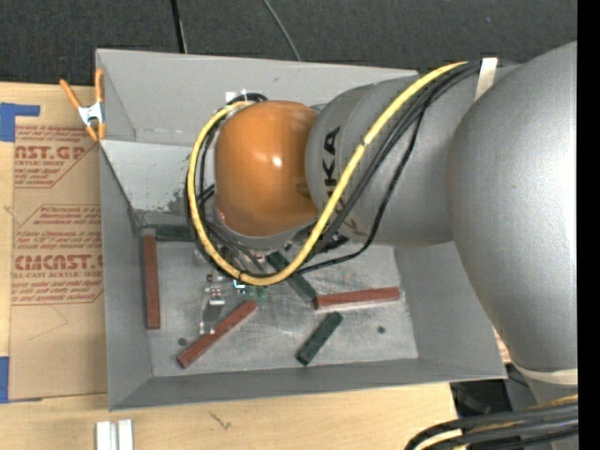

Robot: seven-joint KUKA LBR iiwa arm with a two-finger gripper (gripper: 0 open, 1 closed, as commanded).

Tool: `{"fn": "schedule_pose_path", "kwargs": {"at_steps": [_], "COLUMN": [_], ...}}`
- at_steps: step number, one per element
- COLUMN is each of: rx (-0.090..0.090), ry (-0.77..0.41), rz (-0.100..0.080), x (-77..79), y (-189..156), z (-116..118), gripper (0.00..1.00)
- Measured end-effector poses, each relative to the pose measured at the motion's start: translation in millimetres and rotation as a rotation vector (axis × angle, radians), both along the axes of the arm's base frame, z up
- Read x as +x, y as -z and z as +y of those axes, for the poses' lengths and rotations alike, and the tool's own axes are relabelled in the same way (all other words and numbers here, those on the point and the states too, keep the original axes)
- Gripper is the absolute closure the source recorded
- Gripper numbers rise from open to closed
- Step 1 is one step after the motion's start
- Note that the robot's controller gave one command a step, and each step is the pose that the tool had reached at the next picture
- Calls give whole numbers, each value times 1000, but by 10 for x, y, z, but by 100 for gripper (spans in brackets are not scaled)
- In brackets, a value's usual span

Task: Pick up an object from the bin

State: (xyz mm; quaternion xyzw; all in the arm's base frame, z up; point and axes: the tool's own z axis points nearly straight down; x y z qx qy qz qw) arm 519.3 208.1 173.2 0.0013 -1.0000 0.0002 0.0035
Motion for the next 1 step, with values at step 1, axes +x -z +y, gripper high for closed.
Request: {"fn": "schedule_pose_path", "kwargs": {"at_steps": [1], "rx": [2], "ry": [2], "rz": [-7], "x": [22], "y": [-43], "z": [-9], "gripper": [0]}}
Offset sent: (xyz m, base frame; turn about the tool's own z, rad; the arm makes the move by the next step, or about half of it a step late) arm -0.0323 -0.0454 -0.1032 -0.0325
